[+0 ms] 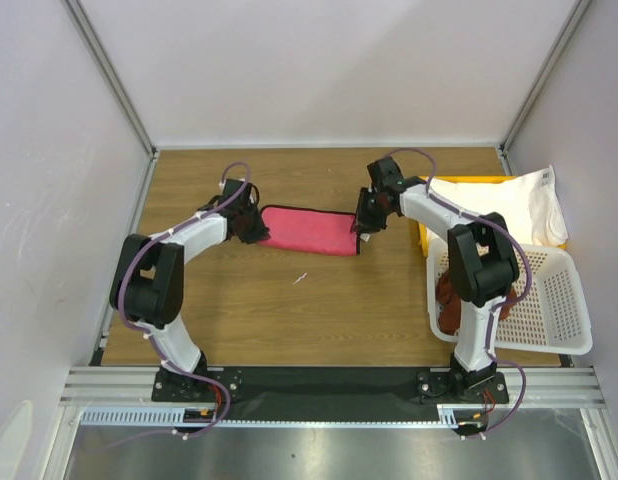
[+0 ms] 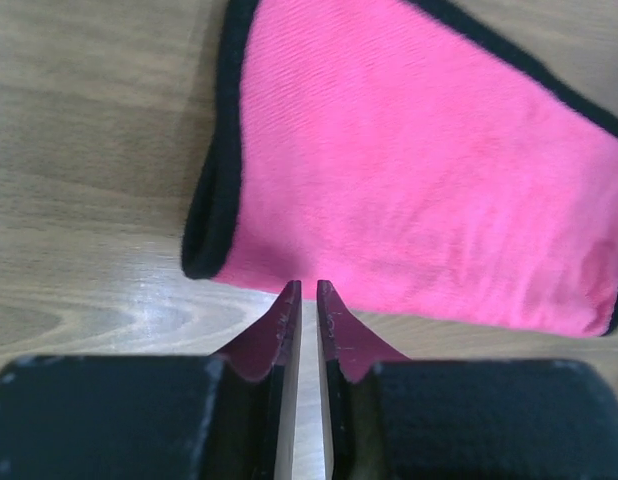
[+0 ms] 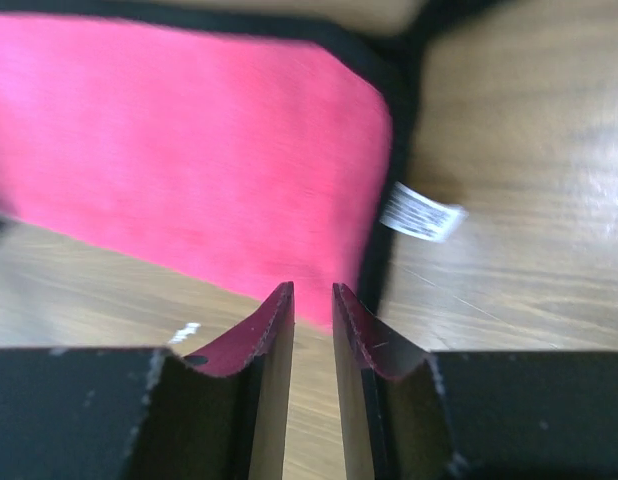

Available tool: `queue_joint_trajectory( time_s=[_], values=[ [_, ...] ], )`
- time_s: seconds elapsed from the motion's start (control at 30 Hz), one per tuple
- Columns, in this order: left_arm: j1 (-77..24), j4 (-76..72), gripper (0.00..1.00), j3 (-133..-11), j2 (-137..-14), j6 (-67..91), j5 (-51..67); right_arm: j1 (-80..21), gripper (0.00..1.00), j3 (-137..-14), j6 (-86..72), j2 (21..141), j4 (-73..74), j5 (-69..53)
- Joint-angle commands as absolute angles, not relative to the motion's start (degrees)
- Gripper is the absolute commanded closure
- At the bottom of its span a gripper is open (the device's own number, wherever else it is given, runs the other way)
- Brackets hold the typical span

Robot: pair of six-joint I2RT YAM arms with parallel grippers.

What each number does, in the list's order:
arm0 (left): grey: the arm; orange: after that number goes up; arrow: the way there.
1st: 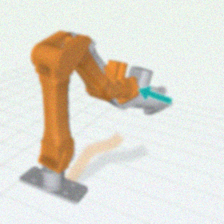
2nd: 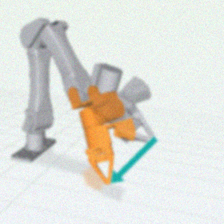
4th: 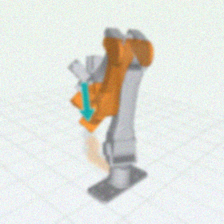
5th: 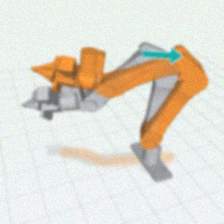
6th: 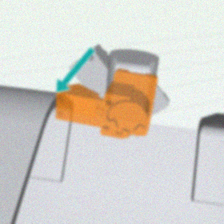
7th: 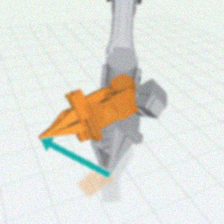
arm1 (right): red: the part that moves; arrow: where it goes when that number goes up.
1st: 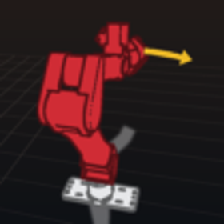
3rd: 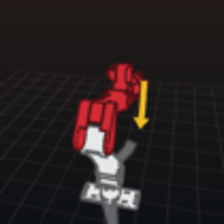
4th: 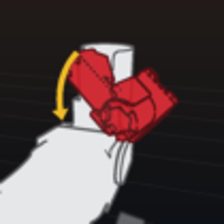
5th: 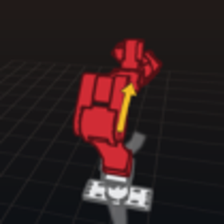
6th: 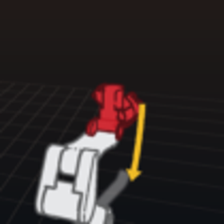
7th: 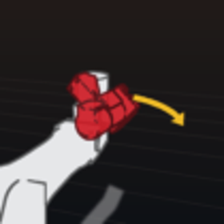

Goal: Fold and stack the towels
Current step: Fold the towel

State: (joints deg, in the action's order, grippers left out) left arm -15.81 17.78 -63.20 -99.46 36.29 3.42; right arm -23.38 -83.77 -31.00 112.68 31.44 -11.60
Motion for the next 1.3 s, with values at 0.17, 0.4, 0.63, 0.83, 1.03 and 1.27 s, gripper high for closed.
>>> queue_joint_trajectory(
  time_s=[0.17, 0.4, 0.63, 0.83, 1.03, 1.27],
  values=[
    [-11.95, 12.04, 0.87, -59.41, -101.43, 38.85, 6.33, -24.43, 0.73, -92.36, -32.43, 108.80, 33.31, -15.11],
    [-11.08, 13.09, 0.87, -58.01, -102.92, 38.58, 6.50, -26.80, 0.73, -94.22, -36.12, 112.93, 29.10, -14.50],
    [-10.72, 14.85, 0.87, -58.97, -103.10, 36.74, 6.59, -29.35, 0.76, -98.35, -37.18, 118.39, 28.04, -14.68],
    [-10.63, 17.84, 0.88, -61.34, -101.69, 34.54, 6.50, -31.73, 0.78, -95.46, -34.63, 120.58, 26.46, -15.38],
    [-10.63, 20.47, 0.87, -64.07, -98.70, 32.35, 4.75, -31.90, 0.81, -91.32, -31.74, 120.50, 27.33, -13.54],
    [-10.63, 20.31, 0.87, -61.53, -98.79, 33.13, 2.99, -31.82, 0.82, -85.17, -28.83, 119.71, 27.33, -9.68]
  ],
)
